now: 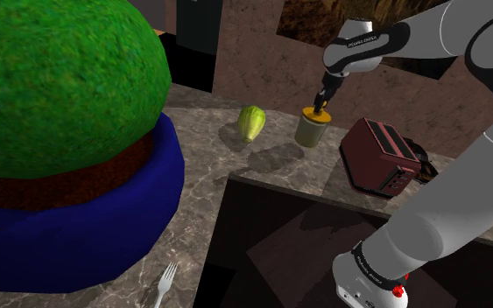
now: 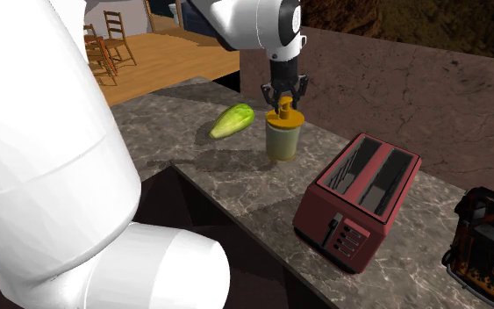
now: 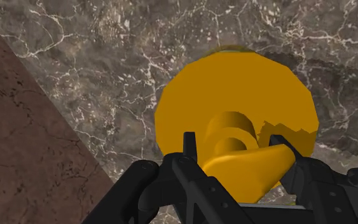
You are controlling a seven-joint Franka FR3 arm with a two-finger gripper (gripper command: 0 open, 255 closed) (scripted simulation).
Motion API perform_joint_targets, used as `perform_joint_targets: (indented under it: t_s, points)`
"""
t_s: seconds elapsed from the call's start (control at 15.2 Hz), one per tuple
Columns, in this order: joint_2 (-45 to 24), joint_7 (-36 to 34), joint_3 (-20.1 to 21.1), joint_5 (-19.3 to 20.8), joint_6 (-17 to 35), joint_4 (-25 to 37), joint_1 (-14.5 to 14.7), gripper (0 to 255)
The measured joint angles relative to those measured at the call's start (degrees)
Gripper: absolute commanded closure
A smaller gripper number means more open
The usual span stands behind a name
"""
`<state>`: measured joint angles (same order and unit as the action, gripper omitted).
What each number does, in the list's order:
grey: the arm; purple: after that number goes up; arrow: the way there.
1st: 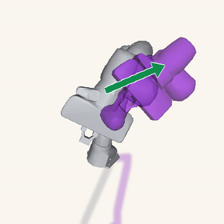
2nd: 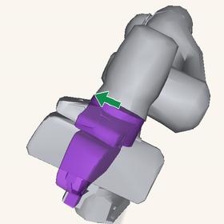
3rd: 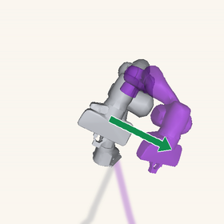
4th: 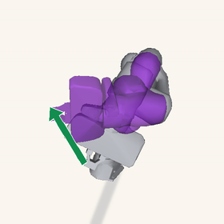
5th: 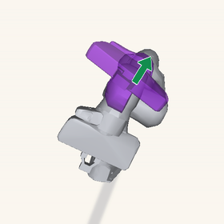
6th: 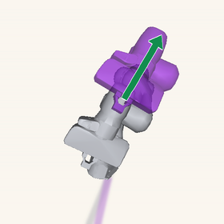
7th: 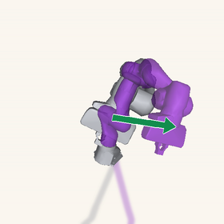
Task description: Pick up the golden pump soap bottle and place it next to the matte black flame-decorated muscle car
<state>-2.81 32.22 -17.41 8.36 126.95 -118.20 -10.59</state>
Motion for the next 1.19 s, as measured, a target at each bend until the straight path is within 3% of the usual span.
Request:
perform_joint_targets:
  t_s: [1.19]
  points:
    - [3.61, 0.92, 0.38, 0.19, -13.36, 9.88, 0.44, 255]
